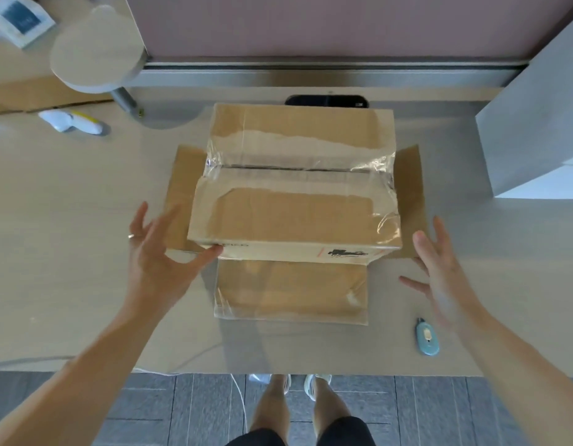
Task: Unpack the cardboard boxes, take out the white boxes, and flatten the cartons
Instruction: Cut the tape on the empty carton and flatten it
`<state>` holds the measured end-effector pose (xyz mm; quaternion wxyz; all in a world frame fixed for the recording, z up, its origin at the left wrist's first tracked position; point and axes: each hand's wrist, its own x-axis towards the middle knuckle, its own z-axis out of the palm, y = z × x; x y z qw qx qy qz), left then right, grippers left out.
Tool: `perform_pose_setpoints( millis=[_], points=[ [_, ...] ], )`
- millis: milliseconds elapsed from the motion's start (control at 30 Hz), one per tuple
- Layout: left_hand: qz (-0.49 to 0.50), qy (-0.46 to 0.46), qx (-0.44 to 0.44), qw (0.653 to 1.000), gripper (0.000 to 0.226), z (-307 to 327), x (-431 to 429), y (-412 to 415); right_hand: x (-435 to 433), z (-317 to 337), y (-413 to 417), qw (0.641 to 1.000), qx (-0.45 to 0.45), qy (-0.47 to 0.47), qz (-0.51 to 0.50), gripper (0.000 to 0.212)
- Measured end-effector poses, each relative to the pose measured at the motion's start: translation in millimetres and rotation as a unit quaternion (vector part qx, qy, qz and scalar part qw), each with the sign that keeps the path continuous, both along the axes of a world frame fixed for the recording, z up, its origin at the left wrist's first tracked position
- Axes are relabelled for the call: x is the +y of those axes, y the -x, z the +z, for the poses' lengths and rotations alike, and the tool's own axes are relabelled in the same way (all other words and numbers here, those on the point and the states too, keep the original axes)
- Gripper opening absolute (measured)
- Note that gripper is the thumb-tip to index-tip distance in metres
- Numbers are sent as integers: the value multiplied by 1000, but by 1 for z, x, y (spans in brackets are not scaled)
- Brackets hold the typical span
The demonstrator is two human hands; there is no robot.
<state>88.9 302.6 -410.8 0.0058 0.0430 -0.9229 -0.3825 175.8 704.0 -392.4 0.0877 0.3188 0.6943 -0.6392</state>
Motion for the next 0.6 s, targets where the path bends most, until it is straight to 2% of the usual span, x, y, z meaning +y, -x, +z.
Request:
perform_pose_setpoints(
  millis=[67,100,167,267,367,500,600],
  points=[
    [-41,41,-53,997,83,-5,6,-1,-1,2,8,999,-24,-34,13,128],
    [-55,34,-79,995,80,-9,9,-1,-3,2,12,996,-40,-72,31,126],
    [-51,-37,-111,992,74,-9,19,-1,-4,-2,19,988,-59,-138,43,121],
    [-56,-141,-121,981,73,-10,28,5,-2,-6,28,978,4,-204,49,100],
    [-44,-188,-123,973,70,-8,35,8,-9,-5,43,983,44,-145,105,88],
    [-29,-149,-102,983,47,2,45,9,-19,-9,49,980,71,-141,120,79],
    [-51,-89,-73,992,50,16,46,13,-15,-8,45,980,65,-140,127,79]
  ],
)
